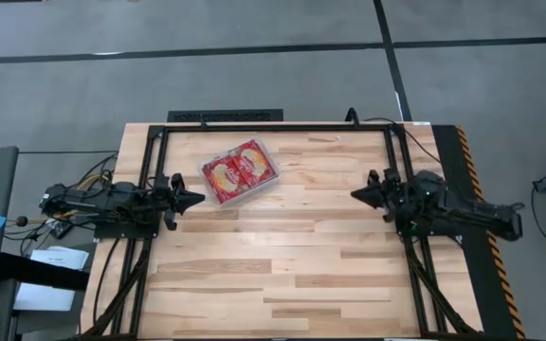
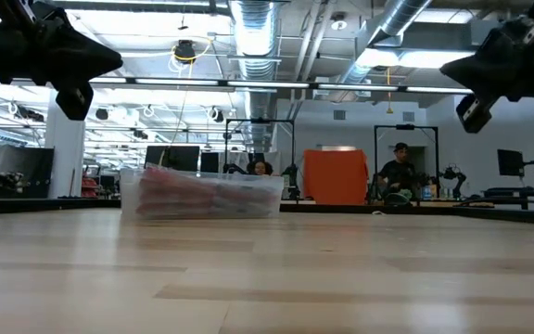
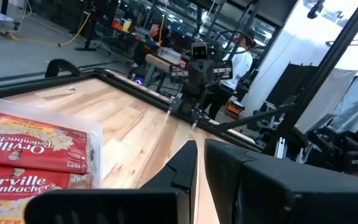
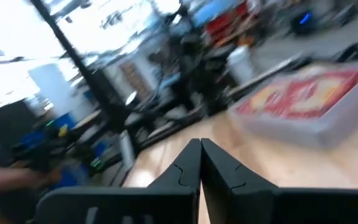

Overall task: Sort popcorn bags into baskets
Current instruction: Return to Home Position

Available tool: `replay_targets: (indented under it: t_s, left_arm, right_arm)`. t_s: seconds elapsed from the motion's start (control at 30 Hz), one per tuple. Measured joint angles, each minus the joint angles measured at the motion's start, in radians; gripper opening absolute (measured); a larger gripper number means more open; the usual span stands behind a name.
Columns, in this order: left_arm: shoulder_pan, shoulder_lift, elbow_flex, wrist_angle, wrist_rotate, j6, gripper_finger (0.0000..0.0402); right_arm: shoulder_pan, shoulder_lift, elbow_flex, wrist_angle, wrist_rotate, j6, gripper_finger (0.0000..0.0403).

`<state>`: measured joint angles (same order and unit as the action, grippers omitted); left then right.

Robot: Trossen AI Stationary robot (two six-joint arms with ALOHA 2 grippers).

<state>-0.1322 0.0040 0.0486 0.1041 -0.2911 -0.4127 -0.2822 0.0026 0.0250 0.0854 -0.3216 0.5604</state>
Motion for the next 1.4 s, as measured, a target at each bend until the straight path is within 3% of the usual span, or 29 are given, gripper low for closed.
replay_targets:
  t_s: [0.2,0.43,0.67,0.97,1.4]
  left_arm:
    - [0.0,0.0,0.0,0.005,-0.005,0.001,0.0019]
    - [0.0,0.0,0.0,0.021,-0.01,0.002,0.0019]
    - [0.0,0.0,0.0,0.005,-0.094,0.024,0.0019]
    - [0.0,0.002,0.001,-0.155,-0.096,-0.016,0.0019]
    - [0.0,0.009,0.004,-0.165,-0.099,-0.017,0.0019]
  right_arm:
    - [0.227,0.022,-0.016,-0.028,0.494,-0.129,0.0027]
    - [0.309,0.035,-0.005,-0.033,0.781,-0.271,0.0034]
    - [0.297,0.06,-0.004,-0.043,0.8,-0.281,0.0033]
    - [0.297,0.059,-0.005,-0.045,0.795,-0.281,0.0029]
    - [0.297,0.059,-0.006,-0.047,0.795,-0.281,0.0039]
